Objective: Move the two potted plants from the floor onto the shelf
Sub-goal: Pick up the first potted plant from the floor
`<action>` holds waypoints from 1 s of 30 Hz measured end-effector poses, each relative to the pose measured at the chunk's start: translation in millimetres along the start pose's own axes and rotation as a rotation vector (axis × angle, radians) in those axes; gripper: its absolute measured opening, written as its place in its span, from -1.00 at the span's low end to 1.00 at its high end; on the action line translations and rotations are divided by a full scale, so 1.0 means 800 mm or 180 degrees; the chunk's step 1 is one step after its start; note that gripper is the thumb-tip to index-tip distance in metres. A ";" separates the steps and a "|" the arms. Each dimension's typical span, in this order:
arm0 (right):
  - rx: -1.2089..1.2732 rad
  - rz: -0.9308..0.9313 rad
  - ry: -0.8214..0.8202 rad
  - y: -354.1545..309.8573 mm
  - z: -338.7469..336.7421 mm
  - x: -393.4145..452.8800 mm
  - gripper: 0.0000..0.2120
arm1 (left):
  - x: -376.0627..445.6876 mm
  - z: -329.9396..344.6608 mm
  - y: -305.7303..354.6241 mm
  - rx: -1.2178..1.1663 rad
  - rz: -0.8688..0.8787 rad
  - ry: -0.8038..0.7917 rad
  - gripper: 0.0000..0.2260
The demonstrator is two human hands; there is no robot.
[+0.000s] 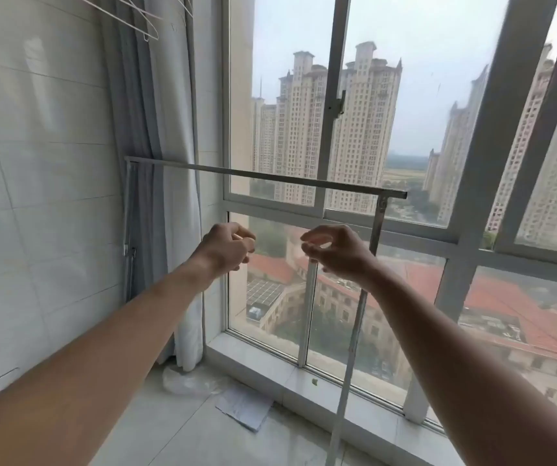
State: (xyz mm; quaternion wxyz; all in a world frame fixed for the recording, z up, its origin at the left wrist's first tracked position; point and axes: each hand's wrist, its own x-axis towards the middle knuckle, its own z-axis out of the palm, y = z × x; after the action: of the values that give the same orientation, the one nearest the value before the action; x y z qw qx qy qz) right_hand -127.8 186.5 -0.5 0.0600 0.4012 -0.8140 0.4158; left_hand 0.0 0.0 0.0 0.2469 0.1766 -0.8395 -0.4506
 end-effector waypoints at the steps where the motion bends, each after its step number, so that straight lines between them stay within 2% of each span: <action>1: 0.0294 0.0075 -0.0002 0.001 0.011 0.007 -0.82 | 0.001 -0.005 -0.009 -0.0226 -0.0093 0.0048 -0.87; 7: 0.1973 0.0618 -0.0303 0.017 0.087 0.044 -0.83 | 0.027 -0.033 -0.084 -0.1084 -0.0701 0.0415 -0.82; 13: 0.2970 0.1118 -0.0696 0.056 0.180 0.126 -0.74 | 0.081 -0.072 -0.157 -0.1424 -0.1147 0.0883 -0.84; 17: 0.3536 0.1482 -0.0985 0.091 0.237 0.192 -0.75 | 0.125 -0.101 -0.196 -0.1558 -0.1452 0.1205 -0.87; 23: 0.3664 0.1733 -0.1374 0.139 0.318 0.293 -0.79 | 0.193 -0.131 -0.249 -0.1483 -0.1660 0.1739 -0.85; 30: 0.3751 0.2029 -0.1890 0.157 0.423 0.356 -0.77 | 0.227 -0.154 -0.326 -0.1404 -0.1988 0.1985 -0.85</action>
State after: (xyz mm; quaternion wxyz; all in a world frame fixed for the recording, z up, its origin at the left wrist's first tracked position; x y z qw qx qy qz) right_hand -327.0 -189.1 -175.7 -0.5128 0.2064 -0.5144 0.6556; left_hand -58.2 -315.5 -115.0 0.3711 0.4898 -0.5171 -0.5958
